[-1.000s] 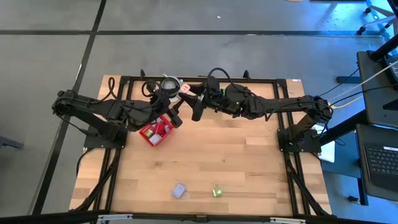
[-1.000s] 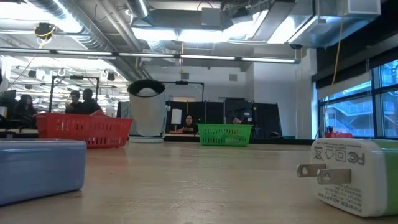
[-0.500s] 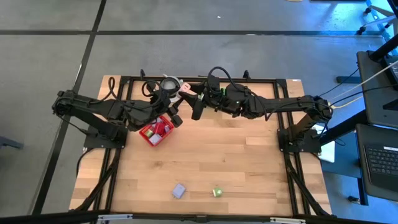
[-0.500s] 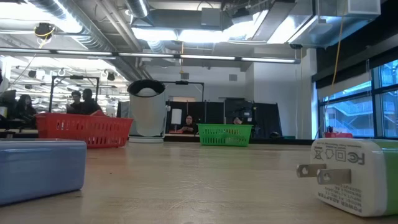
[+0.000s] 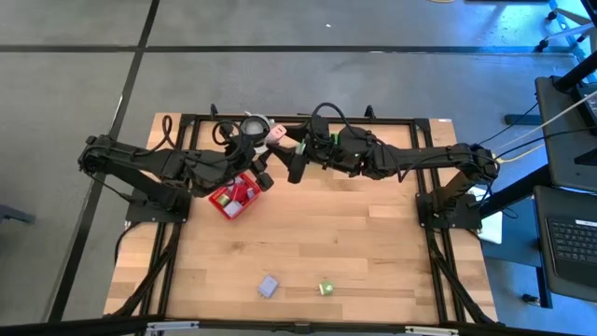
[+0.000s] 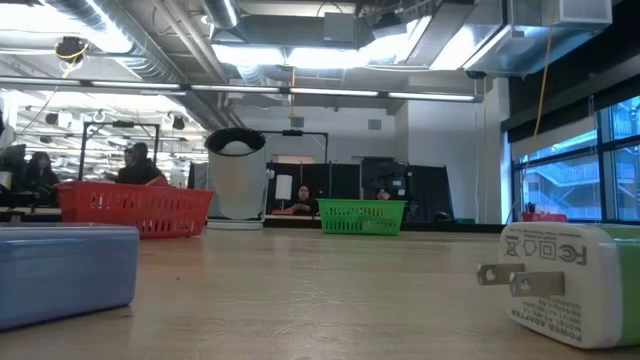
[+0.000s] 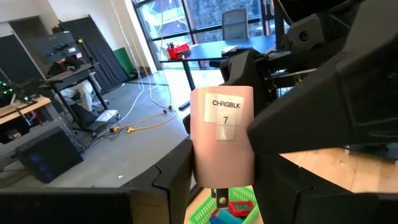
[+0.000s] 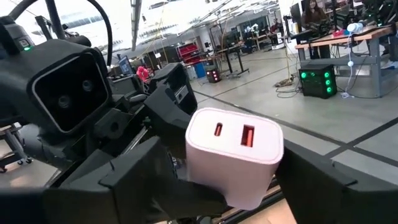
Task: Pick & Place Office items
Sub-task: Put the light pink charger adapter into the red bin
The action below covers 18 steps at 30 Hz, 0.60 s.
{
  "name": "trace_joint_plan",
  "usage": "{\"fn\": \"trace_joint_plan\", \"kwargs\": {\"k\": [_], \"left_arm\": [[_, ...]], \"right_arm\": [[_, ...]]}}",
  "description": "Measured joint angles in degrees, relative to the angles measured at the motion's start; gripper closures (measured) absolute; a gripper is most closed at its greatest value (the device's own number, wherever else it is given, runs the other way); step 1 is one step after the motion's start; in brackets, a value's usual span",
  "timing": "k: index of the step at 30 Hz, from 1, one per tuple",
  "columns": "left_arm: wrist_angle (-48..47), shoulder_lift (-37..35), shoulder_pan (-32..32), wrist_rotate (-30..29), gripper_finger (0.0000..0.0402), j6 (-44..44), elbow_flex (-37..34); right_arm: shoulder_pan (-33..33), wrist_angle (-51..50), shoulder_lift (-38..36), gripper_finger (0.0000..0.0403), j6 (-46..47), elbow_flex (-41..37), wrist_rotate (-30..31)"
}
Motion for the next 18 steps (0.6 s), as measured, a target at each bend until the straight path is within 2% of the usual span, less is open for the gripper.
{"fn": "trace_joint_plan", "kwargs": {"k": [7, 13, 18], "left_arm": [[0.02, 0.00, 0.00, -0.20, 0.0259, -0.02, -0.02], [-0.20, 0.00, 0.02, -0.38, 0.0267, 0.07, -0.05], [0.15, -0.17, -0.02, -0.88, 0.0271, 0.11, -0.05]], "right_arm": [[-0.59, -2.31, 0.00, 0.0068, 3.21, 0.00, 0.06], [-1.40, -6.55, -1.40, 0.0058, 4.71, 0.00, -0.06], [-2.01, -12.30, -4.13, 0.0057, 4.70, -0.02, -5.02]]}}
